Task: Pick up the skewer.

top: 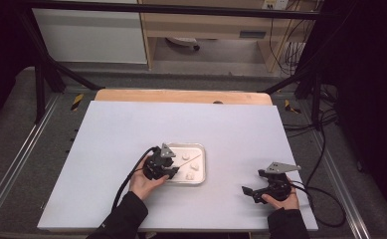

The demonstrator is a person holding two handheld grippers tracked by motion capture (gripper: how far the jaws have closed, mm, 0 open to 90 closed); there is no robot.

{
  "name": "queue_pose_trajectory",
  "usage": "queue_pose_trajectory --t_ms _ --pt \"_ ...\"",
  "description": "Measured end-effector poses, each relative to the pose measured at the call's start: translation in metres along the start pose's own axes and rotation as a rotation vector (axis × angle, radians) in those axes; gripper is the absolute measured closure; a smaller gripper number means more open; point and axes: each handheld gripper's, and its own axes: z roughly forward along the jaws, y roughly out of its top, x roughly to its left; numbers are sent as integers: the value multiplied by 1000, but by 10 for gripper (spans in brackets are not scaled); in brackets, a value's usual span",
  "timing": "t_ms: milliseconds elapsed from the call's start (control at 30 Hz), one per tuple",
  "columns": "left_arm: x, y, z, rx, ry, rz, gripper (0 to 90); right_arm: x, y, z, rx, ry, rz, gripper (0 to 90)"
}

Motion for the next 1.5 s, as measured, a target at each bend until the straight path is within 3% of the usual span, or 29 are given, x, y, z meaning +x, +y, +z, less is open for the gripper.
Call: queue_pose_trajectory --t_ms 400,600,1133,1500 --pt "-3 -1 6 6 -25 -7 803 0 0 0 1 0 -2 11" --pt "-4 -1 6 7 -17 -10 870 0 0 0 1 1 -2 11" --pt "-5 -3 6 -28 -40 -3 886 0 0 0 0 3 0 12" --pt "-2 -3 -9 -82 -57 -21 886 0 0 0 -1 3 0 12"
